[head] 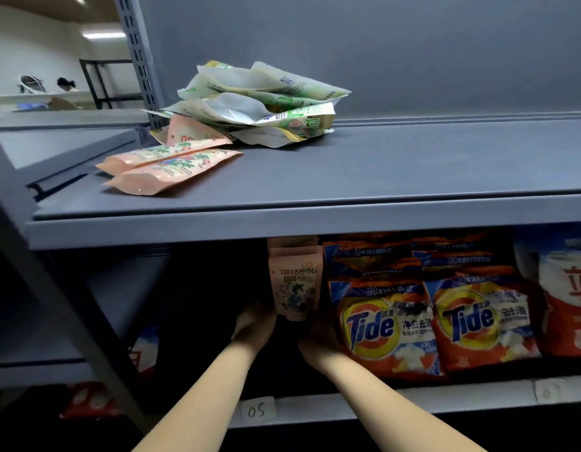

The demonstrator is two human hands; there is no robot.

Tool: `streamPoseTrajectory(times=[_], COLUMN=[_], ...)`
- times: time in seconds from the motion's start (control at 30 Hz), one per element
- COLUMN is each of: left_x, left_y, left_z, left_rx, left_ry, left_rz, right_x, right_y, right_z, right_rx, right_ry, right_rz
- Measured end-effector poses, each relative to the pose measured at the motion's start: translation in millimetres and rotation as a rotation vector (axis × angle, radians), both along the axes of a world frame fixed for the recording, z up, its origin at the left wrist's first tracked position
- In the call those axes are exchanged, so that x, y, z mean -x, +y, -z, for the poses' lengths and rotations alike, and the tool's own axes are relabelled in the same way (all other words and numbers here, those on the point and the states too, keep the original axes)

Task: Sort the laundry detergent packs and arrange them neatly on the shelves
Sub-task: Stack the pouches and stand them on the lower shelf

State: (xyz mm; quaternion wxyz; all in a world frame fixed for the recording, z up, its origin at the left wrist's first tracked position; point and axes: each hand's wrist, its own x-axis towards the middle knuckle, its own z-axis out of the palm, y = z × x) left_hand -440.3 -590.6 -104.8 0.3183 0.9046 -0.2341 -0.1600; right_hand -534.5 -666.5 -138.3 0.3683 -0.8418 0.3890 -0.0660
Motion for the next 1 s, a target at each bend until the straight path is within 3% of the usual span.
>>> streamPoseTrajectory(times=[0.13,0.3,0.47,0.67,0.77,0.87,1.0], left_x=[18.3,47.8,76.8,96.5,83.2,55.7,7.1], left_y=[17.6,46.6,79.1,102.5,107.5,112.1,112.6], left_z=[-21.0,-46.3,-91.7,-173.8,-211.8,-245.4,-277.4], left_rx=[-0.143,0.020,0.024,0.509,0.645,0.670,0.530], left_ry=[-0.060,-0.017,-0.231,-0.656,-0.752,-0.792,-0.749], left_rz=[-0.031,-0.088,-0.130,-0.285,-0.319,-0.344,-0.339], right_x=[19.0,56.8,83.1,89.5,82.1,69.6,43.6], right_y=[6.8,16.3,29.0,63.8,72.9,73.1,71.2], right_z=[-22.9,-57.3,-106.4,-184.5,-214.9,-243.7,-275.3], right_rx=[0.031,0.092,0.231,0.304,0.334,0.405,0.534], right_ry=[0.025,0.081,-0.072,-0.538,-0.691,-0.766,-0.788], right_rz=[-0.061,-0.203,-0.225,-0.239,-0.239,-0.231,-0.186])
